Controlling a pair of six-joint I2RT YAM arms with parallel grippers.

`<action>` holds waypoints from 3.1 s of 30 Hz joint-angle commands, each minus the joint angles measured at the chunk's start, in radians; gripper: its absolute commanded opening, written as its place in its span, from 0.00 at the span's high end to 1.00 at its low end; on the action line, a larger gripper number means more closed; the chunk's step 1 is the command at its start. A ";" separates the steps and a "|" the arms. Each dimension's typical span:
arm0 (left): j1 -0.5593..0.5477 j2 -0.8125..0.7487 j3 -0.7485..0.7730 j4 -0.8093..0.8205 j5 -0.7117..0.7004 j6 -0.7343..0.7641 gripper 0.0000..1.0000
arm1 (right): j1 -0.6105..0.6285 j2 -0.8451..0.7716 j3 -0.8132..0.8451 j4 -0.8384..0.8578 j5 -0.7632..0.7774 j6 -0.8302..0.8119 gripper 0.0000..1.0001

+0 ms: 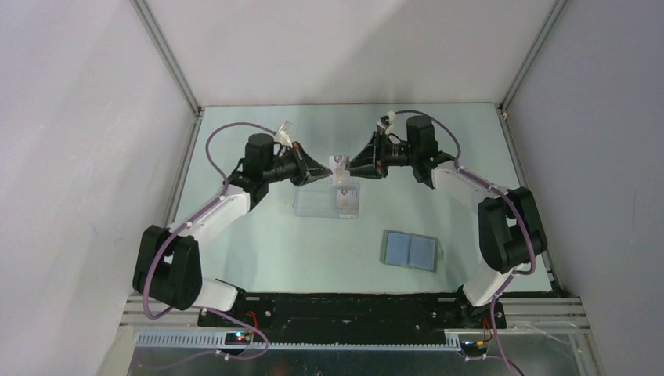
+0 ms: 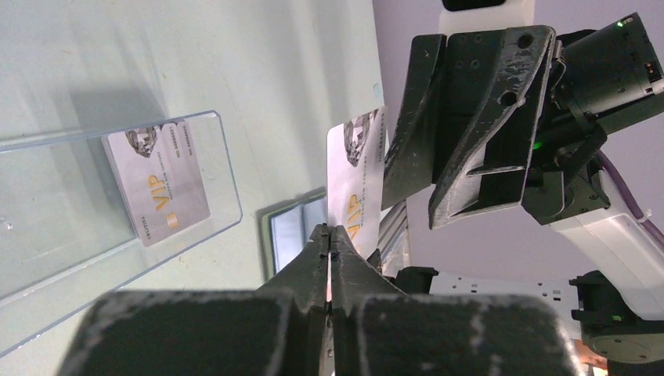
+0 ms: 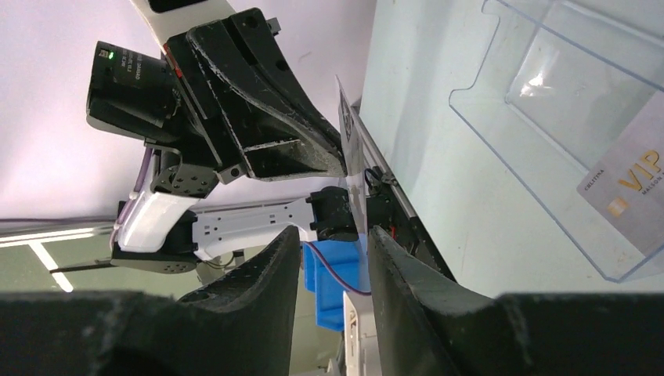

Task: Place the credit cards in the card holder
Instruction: Insert the credit card into the card holder.

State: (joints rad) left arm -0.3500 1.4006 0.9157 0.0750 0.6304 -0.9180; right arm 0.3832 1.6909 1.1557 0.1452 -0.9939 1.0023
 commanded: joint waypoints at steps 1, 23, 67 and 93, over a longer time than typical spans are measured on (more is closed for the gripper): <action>-0.007 -0.034 -0.006 0.029 0.017 -0.014 1.00 | 0.005 -0.046 -0.019 0.085 -0.030 0.031 0.59; -0.007 -0.046 -0.030 0.071 0.079 -0.028 1.00 | 0.027 -0.004 -0.020 0.186 -0.038 0.088 1.00; -0.560 0.403 0.030 -0.049 -0.331 -0.053 0.66 | -0.261 -0.803 -0.621 -0.794 0.680 -0.391 1.00; -0.561 0.450 0.058 -0.050 -0.272 -0.058 0.67 | -0.260 -0.577 -0.663 -0.545 0.596 -0.491 1.00</action>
State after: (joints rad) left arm -0.9089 1.8423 0.9390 0.0189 0.3470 -0.9867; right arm 0.1242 1.0893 0.4984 -0.4347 -0.3916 0.5495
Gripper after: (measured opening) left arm 0.331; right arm 0.010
